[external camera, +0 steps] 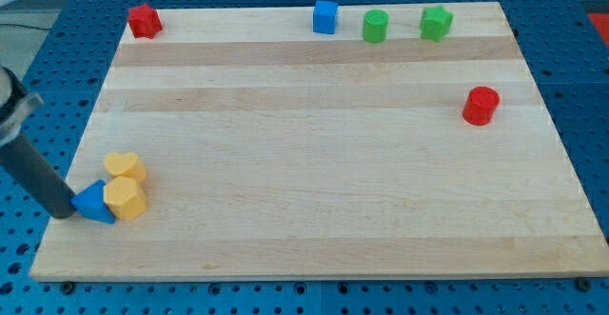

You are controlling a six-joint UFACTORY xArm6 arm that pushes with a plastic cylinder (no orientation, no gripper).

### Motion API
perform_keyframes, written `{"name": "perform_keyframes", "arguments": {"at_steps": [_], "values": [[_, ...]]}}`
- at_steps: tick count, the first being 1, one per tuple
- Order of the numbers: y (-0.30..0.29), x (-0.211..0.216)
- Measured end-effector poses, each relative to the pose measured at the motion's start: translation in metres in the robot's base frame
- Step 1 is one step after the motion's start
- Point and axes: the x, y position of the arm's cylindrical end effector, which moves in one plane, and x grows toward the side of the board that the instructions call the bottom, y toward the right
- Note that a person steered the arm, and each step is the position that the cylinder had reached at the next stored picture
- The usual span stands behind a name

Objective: Place the yellow hexagon on top of the yellow heart

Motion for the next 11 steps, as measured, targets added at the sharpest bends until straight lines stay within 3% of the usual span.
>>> {"name": "perform_keyframes", "arguments": {"at_steps": [1, 2, 3, 4, 5, 6, 7, 10, 11], "values": [[0.008, 0.004], [0.039, -0.021], [0.109, -0.051], [0.15, -0.049], [0.194, -0.007], [0.131, 0.053], [0.092, 0.025], [0.136, -0.075], [0.125, -0.109]]}}
